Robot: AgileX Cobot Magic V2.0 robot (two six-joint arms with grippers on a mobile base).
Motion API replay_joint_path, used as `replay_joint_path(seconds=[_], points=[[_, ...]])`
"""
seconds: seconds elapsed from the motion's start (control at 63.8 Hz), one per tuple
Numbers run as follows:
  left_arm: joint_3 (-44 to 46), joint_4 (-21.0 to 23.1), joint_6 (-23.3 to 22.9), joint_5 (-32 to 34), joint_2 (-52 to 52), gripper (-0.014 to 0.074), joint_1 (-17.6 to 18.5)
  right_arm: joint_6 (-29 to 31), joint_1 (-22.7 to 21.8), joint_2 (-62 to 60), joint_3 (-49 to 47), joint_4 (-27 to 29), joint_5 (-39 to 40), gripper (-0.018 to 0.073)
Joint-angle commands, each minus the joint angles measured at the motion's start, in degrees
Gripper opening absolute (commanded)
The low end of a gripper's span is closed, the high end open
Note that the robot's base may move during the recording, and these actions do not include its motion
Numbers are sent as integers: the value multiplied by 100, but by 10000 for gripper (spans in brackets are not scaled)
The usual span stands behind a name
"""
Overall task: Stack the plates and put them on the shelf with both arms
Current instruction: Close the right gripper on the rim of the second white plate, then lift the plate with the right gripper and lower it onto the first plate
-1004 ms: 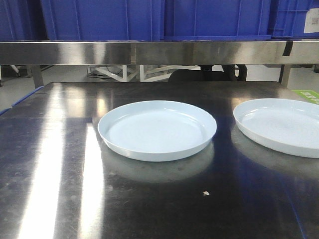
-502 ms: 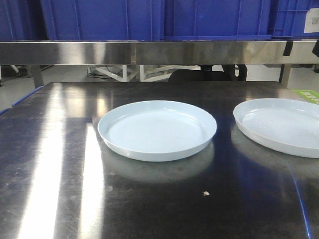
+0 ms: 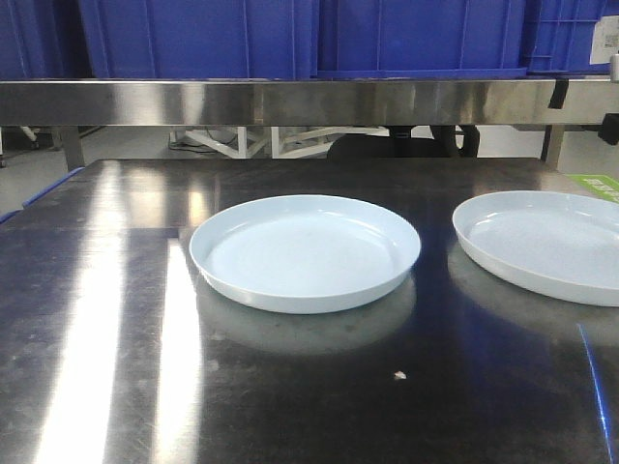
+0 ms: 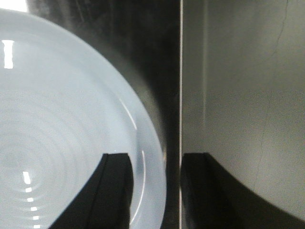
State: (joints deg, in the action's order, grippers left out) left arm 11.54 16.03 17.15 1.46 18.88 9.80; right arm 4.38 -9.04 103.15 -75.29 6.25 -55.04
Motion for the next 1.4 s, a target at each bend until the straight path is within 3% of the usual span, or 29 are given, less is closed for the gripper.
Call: replay_joint_path(seconds=[0.0,0.784,0.878,1.16,1.38], points=[[164,9,-12,441,21,80,-3,75,-38,-237,-201,-22,167,377],[164,9,-12,441,21,80,-3,75,-38,110,-201,171,90,370],[164,9,-12,441,21,80,-3,75,-38,90,-208,171,41,319],[164,9,-12,441,21,80,-3,75,-38,58,-451,171,-217,42],[164,9,-12,441,21,80,-3,75,-79,-135,-725,171,-442,51]])
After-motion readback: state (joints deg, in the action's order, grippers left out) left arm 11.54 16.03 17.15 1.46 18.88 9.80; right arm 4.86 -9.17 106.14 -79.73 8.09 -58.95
